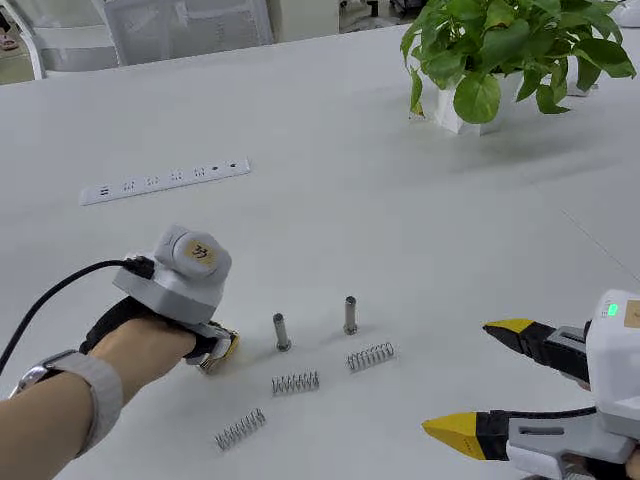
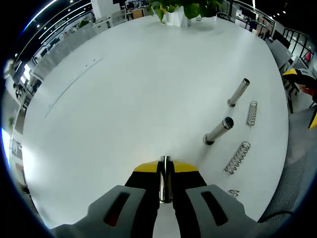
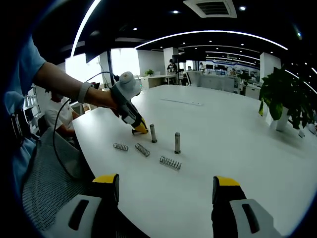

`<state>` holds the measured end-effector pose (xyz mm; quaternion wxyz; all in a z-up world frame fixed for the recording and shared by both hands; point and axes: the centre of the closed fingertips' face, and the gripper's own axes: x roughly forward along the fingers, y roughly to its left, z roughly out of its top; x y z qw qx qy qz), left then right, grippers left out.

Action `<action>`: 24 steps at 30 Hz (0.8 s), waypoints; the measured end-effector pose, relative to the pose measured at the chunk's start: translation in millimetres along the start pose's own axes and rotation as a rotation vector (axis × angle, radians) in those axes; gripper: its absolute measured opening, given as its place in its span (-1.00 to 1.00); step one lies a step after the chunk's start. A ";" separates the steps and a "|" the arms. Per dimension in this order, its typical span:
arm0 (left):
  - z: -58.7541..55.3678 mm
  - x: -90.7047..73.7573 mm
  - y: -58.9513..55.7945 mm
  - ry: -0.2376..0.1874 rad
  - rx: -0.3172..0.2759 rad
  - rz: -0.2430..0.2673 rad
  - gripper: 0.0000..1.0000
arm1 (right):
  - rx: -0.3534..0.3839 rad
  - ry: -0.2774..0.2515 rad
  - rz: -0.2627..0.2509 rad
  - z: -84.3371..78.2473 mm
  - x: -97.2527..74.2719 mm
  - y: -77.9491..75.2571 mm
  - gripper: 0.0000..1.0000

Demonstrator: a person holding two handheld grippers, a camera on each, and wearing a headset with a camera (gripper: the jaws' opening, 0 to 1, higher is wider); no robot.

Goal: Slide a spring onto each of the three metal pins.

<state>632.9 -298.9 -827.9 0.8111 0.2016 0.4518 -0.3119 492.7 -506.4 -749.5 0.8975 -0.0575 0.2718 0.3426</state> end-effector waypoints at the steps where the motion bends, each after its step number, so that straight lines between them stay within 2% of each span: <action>1: -0.4 -0.8 0.5 -0.007 -0.001 -0.001 -0.91 | 0.000 0.000 0.000 -0.2 0.0 -0.1 0.53; 5: 0.2 -8.1 2.6 -0.042 -0.050 -0.004 -0.91 | -0.002 0.008 0.002 -2.3 0.5 -0.2 0.53; 11: 6.5 -23.4 3.8 -0.087 -0.077 -0.003 -0.91 | -0.006 0.014 0.007 -3.3 1.1 0.8 0.53; 16: 8.8 -32.2 6.0 -0.116 -0.075 0.005 -0.91 | -0.004 0.014 0.007 -3.1 1.2 0.5 0.53; 18: 9.0 -34.7 8.6 -0.129 -0.100 0.005 -0.91 | -0.006 0.015 0.008 -3.3 1.3 0.5 0.53; 24: 8.6 -41.3 5.4 -0.145 -0.098 -0.003 -0.91 | -0.004 0.019 0.011 -4.1 1.9 0.3 0.53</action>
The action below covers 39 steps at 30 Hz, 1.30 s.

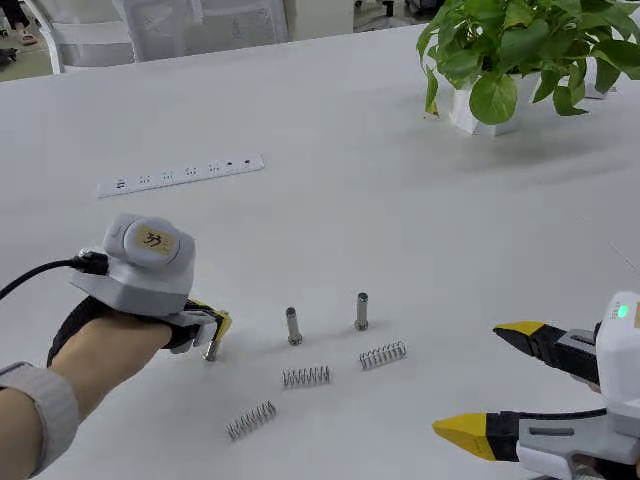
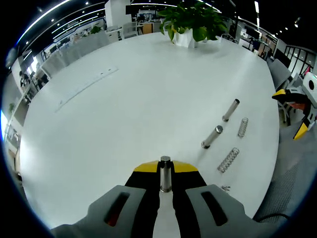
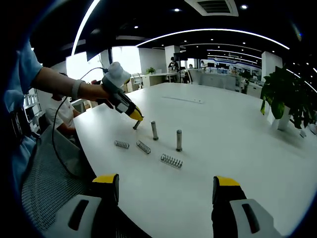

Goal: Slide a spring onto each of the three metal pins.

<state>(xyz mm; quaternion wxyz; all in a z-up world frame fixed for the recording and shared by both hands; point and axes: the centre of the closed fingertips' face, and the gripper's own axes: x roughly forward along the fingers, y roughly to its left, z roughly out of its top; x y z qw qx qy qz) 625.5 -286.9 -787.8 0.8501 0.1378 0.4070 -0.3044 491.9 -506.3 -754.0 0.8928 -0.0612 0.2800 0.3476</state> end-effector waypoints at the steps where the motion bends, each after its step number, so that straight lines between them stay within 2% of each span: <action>1: -0.3 -1.6 -0.3 -0.004 -0.003 0.002 -0.91 | -0.001 0.001 0.000 -0.4 0.0 0.0 0.53; 6: 0.0 -8.5 -7.2 -0.028 -0.003 -0.009 -0.91 | -0.001 0.001 0.000 0.0 -0.2 0.1 0.53; 10: -1.1 -8.6 -5.9 -0.036 0.000 -0.012 -0.91 | -0.004 0.002 0.001 -0.2 -0.1 0.4 0.54; 14: -6.0 -13.1 -10.6 -0.039 0.018 -0.007 -0.91 | -0.008 -0.012 -0.009 2.5 -1.3 -1.6 0.56; 21: -13.0 -19.6 -10.6 -0.059 0.020 0.002 -0.91 | -0.021 -0.016 -0.016 3.1 -1.4 -1.6 0.71; 24: -12.9 -20.5 -10.4 -0.059 0.024 0.007 -0.91 | -0.019 -0.016 -0.018 2.7 -1.0 -2.1 0.78; 32: -12.0 -19.3 -11.4 -0.061 0.031 0.003 -0.90 | -0.020 -0.007 -0.014 1.2 -0.5 -0.9 0.74; 34: -15.1 -16.8 -11.0 -0.052 0.051 0.007 -0.90 | -0.019 -0.009 -0.015 1.3 -0.5 -1.3 0.73; 39: -16.1 -15.2 -11.0 -0.067 0.048 0.010 -0.90 | -0.016 -0.007 -0.013 0.8 -0.1 -0.9 0.72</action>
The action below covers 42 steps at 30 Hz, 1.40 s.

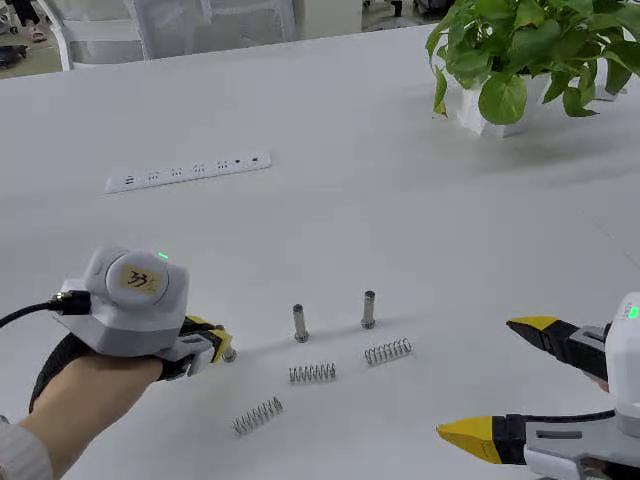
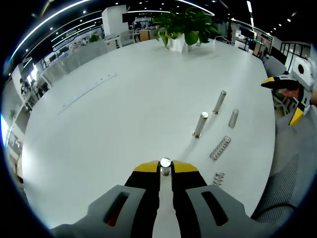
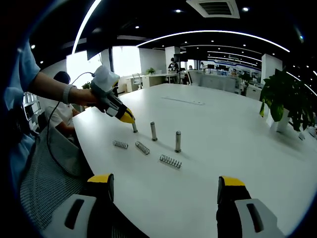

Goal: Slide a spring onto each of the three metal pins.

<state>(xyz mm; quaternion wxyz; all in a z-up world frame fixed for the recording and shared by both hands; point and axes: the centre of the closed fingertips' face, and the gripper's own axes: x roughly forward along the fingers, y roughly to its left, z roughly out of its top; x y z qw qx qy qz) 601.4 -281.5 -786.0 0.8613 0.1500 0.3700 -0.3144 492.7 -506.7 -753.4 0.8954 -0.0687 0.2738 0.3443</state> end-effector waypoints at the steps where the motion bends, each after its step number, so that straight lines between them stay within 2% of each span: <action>1: -0.3 0.7 1.2 -0.002 0.000 0.002 -0.90 | 0.001 0.000 0.001 -0.1 0.1 0.1 0.72; 5: -1.3 2.9 1.8 -0.014 -0.005 0.004 -0.89 | 0.000 0.005 0.004 -1.1 0.4 0.7 0.72; 10: -4.2 6.2 0.2 -0.027 0.001 0.010 -0.67 | 0.000 0.007 0.003 -1.6 0.1 0.3 0.72; 14: -5.3 7.4 -1.1 -0.035 -0.001 0.010 -0.44 | 0.000 0.009 0.002 -1.9 0.0 0.2 0.73; 20: -4.2 7.7 -1.9 -0.073 -0.013 0.003 -0.06 | -0.003 0.013 0.002 -2.5 0.2 0.5 0.75; 30: -2.8 1.9 -14.3 -0.165 -0.067 -0.076 0.60 | -0.013 0.023 0.002 -3.8 1.0 0.1 0.92; 32: -1.7 -0.6 -16.7 -0.191 -0.070 -0.093 0.71 | -0.012 0.023 -0.003 -3.5 1.0 -1.0 0.96; 35: -4.4 -4.0 -20.6 -0.197 -0.054 -0.116 0.98 | -0.016 0.027 -0.003 -3.6 0.6 -2.0 0.99; 39: -5.3 -13.9 -24.7 -0.214 -0.030 -0.149 0.98 | -0.020 0.035 -0.001 -4.6 0.5 -4.2 0.99; 42: -6.8 -20.8 -28.5 -0.212 -0.056 -0.170 0.98 | -0.026 0.042 0.005 -4.8 0.8 -5.6 0.99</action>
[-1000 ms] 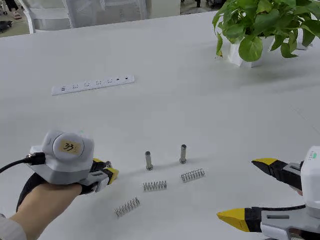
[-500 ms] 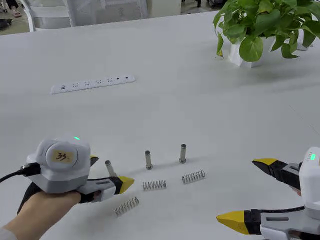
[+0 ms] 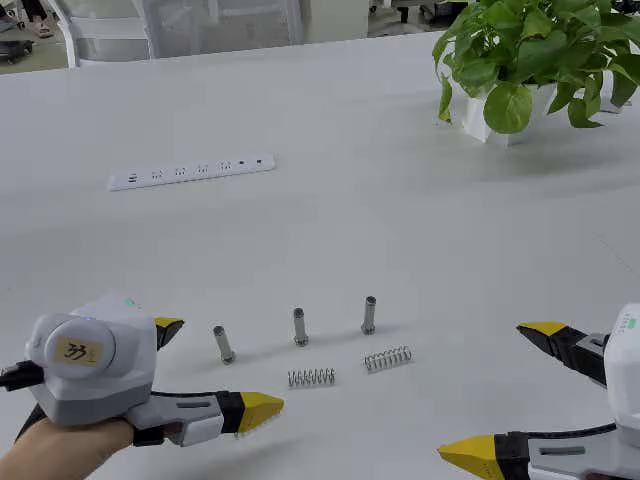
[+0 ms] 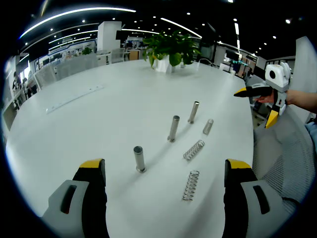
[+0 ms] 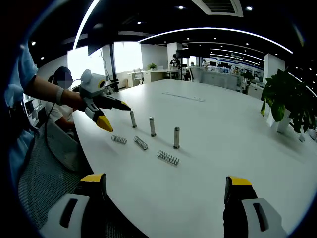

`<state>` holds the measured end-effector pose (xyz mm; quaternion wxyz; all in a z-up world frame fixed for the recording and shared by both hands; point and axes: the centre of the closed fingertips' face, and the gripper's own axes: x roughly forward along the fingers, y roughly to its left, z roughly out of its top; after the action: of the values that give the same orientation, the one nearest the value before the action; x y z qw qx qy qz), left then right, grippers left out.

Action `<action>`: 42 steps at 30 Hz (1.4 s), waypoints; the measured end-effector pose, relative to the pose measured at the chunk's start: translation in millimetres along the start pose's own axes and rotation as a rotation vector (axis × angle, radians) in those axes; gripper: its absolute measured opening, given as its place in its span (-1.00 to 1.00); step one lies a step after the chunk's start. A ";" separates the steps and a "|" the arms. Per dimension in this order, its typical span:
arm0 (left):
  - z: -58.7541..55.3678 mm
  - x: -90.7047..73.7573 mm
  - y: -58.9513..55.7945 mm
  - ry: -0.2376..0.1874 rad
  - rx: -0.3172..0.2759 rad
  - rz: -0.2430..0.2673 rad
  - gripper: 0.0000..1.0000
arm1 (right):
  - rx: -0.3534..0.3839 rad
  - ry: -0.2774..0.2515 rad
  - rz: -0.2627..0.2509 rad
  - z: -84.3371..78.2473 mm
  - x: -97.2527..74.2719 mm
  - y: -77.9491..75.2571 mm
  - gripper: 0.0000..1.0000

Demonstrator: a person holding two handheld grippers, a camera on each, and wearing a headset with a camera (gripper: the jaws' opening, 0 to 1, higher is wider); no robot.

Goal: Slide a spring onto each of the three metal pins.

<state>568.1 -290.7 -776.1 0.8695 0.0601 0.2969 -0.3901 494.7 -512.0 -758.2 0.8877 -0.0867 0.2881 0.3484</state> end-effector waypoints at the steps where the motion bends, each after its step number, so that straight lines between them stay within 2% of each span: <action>1: 0.1 -1.7 -1.4 -0.003 -0.001 -0.004 0.98 | -0.003 0.001 0.003 0.4 0.1 -0.2 0.99; 6: -2.6 -12.2 -3.9 -0.004 0.008 -0.006 0.91 | -0.024 0.006 0.009 4.1 0.0 -4.3 0.99; 16: -1.7 -30.8 -8.7 -0.032 0.027 0.009 0.91 | -0.072 0.026 0.025 8.7 -2.7 -13.4 0.99; 23: -7.7 -39.3 -12.9 -0.033 0.033 0.020 0.86 | -0.132 0.058 0.052 9.1 -2.6 -15.0 0.99; 29: -16.6 -44.5 -14.7 -0.019 0.018 0.027 0.78 | -0.156 0.073 0.067 10.4 -3.5 -17.8 0.99; 31: -19.9 -46.0 -17.8 -0.016 0.023 0.022 0.68 | -0.161 0.080 0.068 9.7 -2.6 -19.9 0.99; 34: -26.4 -45.5 -21.4 -0.001 0.044 0.013 0.61 | -0.167 0.086 0.075 10.3 -1.1 -20.1 0.99; 38: -36.9 -42.0 -18.7 0.019 0.089 0.020 0.47 | -0.208 0.112 0.079 10.6 1.1 -21.8 0.99; 42: -43.8 -39.8 -20.4 0.026 0.096 0.016 0.31 | -0.212 0.100 0.065 16.6 -0.1 -24.5 0.99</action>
<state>512.3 -264.5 -786.9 0.8647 0.1094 0.2888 -0.3962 518.6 -524.4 -745.7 0.8463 -0.1879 0.2962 0.4009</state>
